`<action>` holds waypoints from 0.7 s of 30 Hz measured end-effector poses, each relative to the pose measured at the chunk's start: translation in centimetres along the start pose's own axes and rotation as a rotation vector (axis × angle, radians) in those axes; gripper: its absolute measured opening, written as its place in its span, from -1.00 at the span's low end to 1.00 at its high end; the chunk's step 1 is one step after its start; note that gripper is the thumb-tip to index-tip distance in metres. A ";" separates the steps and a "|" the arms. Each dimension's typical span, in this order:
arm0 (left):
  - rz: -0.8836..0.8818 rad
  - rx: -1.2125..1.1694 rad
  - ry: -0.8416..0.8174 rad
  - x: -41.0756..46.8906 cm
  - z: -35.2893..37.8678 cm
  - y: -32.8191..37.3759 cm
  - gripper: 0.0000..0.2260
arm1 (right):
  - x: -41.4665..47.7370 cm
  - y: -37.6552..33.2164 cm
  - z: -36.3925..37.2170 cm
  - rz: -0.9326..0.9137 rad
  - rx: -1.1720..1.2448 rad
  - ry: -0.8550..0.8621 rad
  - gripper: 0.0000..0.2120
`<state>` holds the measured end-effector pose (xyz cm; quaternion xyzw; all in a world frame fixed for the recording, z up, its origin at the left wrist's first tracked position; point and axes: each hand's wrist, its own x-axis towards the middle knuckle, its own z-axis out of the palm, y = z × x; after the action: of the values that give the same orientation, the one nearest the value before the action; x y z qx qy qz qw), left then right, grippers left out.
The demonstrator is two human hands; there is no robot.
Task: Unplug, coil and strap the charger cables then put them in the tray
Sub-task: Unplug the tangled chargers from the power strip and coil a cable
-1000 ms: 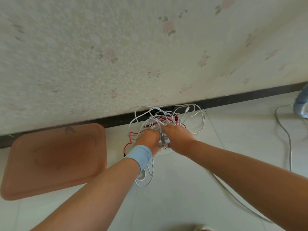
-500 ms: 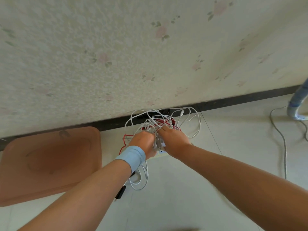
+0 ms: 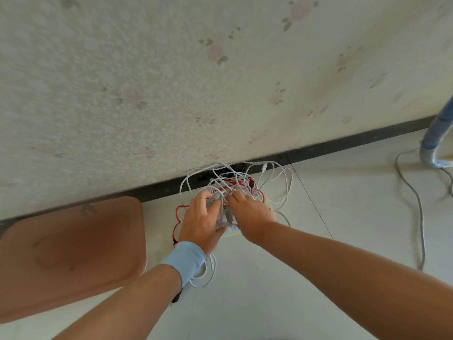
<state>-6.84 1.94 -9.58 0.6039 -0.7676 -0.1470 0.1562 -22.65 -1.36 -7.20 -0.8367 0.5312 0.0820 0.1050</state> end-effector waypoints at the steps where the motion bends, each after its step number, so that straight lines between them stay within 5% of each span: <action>1: 0.005 -0.007 -0.048 0.1 0.0 -0.1 -0.50 | -0.2 -0.1 0.2 -0.017 -0.042 0.027 -0.41; 7: -0.058 -0.069 -0.348 2.0 0.2 0.3 -0.38 | -0.4 -1.0 1.0 -0.023 -0.185 0.001 -0.36; 17: 0.024 0.048 -0.188 3.0 -2.3 0.1 -0.58 | -0.5 -0.9 0.0 -0.015 -0.197 -0.088 -0.32; 21: 0.039 0.052 -0.244 2.7 -5.1 -1.2 -0.55 | -0.6 -1.2 -0.3 0.034 -0.117 -0.080 -0.22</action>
<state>-4.25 -1.19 -5.23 0.5705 -0.7960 -0.1962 0.0487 -21.80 -0.44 -6.68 -0.8284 0.5349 0.1480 0.0758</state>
